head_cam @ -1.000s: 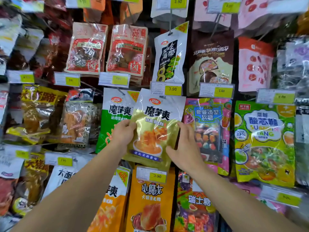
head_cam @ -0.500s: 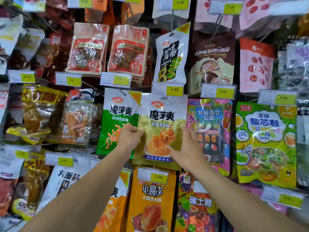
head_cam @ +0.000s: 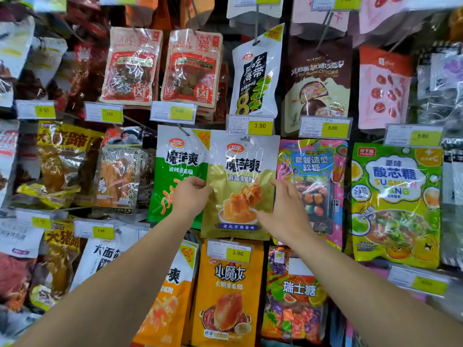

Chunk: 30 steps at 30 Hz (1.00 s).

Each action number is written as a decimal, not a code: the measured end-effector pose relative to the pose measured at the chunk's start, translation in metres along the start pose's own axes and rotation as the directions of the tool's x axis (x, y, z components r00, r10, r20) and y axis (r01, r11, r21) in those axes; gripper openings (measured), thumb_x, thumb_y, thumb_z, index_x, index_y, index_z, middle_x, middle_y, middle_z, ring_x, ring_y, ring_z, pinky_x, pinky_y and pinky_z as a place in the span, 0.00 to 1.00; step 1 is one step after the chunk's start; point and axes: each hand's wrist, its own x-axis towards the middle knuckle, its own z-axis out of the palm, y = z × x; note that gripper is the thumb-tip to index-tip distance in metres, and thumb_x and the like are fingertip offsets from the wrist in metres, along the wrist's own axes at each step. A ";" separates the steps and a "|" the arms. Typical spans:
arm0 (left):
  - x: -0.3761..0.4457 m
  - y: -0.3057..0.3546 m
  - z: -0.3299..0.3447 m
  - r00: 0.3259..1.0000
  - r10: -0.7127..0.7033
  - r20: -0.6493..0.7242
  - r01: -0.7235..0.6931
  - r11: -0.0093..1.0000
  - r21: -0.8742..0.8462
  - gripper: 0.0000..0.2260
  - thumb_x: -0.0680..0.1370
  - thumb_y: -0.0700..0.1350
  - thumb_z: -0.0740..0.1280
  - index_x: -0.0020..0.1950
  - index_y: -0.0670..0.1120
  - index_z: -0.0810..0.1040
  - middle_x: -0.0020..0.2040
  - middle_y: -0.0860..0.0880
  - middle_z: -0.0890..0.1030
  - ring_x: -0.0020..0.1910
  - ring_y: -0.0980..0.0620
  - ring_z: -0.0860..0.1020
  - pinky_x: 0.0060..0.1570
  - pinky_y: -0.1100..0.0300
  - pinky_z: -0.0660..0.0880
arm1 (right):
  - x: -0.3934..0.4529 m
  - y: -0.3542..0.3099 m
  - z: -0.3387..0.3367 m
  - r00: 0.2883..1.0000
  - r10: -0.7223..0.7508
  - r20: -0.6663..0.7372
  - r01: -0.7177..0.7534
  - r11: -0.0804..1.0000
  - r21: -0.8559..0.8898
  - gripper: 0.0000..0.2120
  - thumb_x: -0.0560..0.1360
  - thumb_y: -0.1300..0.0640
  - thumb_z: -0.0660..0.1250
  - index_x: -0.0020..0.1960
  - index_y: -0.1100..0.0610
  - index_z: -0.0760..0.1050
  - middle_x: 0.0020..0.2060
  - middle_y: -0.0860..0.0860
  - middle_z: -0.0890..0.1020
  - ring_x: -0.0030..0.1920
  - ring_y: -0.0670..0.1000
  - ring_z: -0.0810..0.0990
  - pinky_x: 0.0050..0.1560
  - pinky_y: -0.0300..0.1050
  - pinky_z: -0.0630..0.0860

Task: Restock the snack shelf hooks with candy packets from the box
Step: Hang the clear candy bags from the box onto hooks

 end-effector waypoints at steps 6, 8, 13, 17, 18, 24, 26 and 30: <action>0.004 -0.003 0.008 0.988 -0.123 0.098 0.138 0.976 -0.168 0.11 0.80 0.42 0.62 0.37 0.47 0.69 0.33 0.48 0.69 0.32 0.49 0.66 0.31 0.59 0.63 | -0.001 -0.004 -0.003 1.000 0.007 0.025 -0.008 1.000 0.028 0.38 0.73 0.51 0.71 0.76 0.53 0.56 0.74 0.49 0.58 0.73 0.54 0.62 0.71 0.51 0.65; 0.006 -0.004 0.010 0.977 -0.165 0.133 0.195 0.946 -0.258 0.13 0.80 0.39 0.60 0.37 0.48 0.65 0.32 0.48 0.66 0.31 0.50 0.62 0.29 0.58 0.58 | -0.001 -0.005 -0.005 0.999 0.021 0.034 -0.024 0.998 0.066 0.39 0.73 0.53 0.71 0.77 0.53 0.54 0.75 0.49 0.57 0.73 0.54 0.63 0.71 0.52 0.64; 0.008 -0.005 0.016 0.963 -0.195 0.185 0.254 0.888 -0.385 0.15 0.80 0.35 0.59 0.35 0.48 0.65 0.32 0.47 0.67 0.30 0.51 0.64 0.29 0.59 0.59 | 0.000 -0.006 -0.005 1.000 -0.010 0.026 0.005 0.986 0.166 0.40 0.74 0.58 0.71 0.77 0.49 0.51 0.74 0.53 0.62 0.68 0.57 0.69 0.64 0.49 0.68; 0.008 -0.002 0.018 0.964 -0.191 0.185 0.252 0.878 -0.407 0.14 0.80 0.35 0.60 0.35 0.47 0.69 0.32 0.47 0.70 0.31 0.50 0.67 0.31 0.58 0.63 | -0.001 -0.006 -0.004 0.999 -0.044 -0.015 0.045 0.990 0.131 0.38 0.74 0.60 0.71 0.76 0.47 0.52 0.70 0.54 0.66 0.57 0.53 0.75 0.58 0.48 0.72; 0.009 -0.002 0.018 0.965 -0.185 0.187 0.249 0.874 -0.418 0.14 0.80 0.36 0.60 0.35 0.47 0.70 0.33 0.47 0.72 0.33 0.49 0.69 0.33 0.57 0.64 | -0.001 -0.006 -0.004 0.999 -0.044 -0.023 0.047 0.991 0.127 0.38 0.74 0.60 0.71 0.76 0.47 0.53 0.70 0.53 0.66 0.55 0.52 0.74 0.56 0.46 0.71; 0.013 -0.011 0.017 0.973 -0.148 0.178 0.204 0.911 -0.359 0.10 0.79 0.39 0.63 0.38 0.44 0.74 0.68 0.47 0.73 0.41 0.47 0.78 0.33 0.57 0.69 | 0.002 0.000 -0.001 0.999 -0.031 0.023 0.030 0.998 0.057 0.37 0.74 0.59 0.71 0.75 0.48 0.53 0.72 0.53 0.64 0.65 0.57 0.71 0.62 0.50 0.69; 0.010 -0.011 0.016 0.975 -0.145 0.169 0.198 0.911 -0.362 0.08 0.80 0.39 0.63 0.40 0.41 0.76 0.65 0.52 0.72 0.43 0.47 0.78 0.36 0.55 0.71 | 0.002 0.002 0.001 0.999 -0.022 0.041 0.020 0.999 0.047 0.38 0.74 0.59 0.71 0.76 0.48 0.53 0.72 0.53 0.64 0.66 0.57 0.70 0.63 0.52 0.69; 0.005 -0.008 0.014 0.972 -0.156 0.178 0.216 0.892 -0.398 0.06 0.80 0.40 0.64 0.44 0.40 0.76 0.47 0.51 0.77 0.44 0.46 0.77 0.43 0.54 0.74 | 0.004 0.003 0.003 0.999 0.011 0.037 -0.013 0.999 0.045 0.39 0.73 0.55 0.72 0.75 0.46 0.53 0.72 0.50 0.62 0.67 0.58 0.70 0.65 0.56 0.68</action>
